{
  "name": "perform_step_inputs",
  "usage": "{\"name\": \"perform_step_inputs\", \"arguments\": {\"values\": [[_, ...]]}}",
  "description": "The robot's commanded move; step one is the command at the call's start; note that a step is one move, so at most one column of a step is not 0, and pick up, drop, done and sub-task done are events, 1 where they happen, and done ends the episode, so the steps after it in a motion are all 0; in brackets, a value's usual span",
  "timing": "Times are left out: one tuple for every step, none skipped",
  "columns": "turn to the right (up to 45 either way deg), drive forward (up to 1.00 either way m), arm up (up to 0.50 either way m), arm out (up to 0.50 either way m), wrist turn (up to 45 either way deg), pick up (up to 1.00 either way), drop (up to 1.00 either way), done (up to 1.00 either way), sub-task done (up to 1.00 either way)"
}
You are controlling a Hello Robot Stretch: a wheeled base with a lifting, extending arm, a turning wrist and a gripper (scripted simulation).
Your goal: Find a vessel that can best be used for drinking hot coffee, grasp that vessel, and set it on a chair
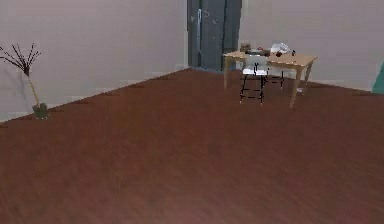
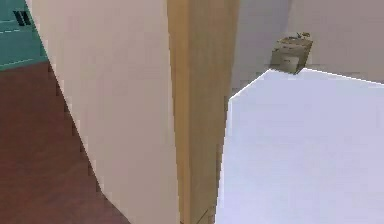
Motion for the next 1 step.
{"name": "perform_step_inputs", "arguments": {"values": [[-45.0,0.00,0.00,0.00,0.0,0.00,0.00,0.00,0.00]]}}
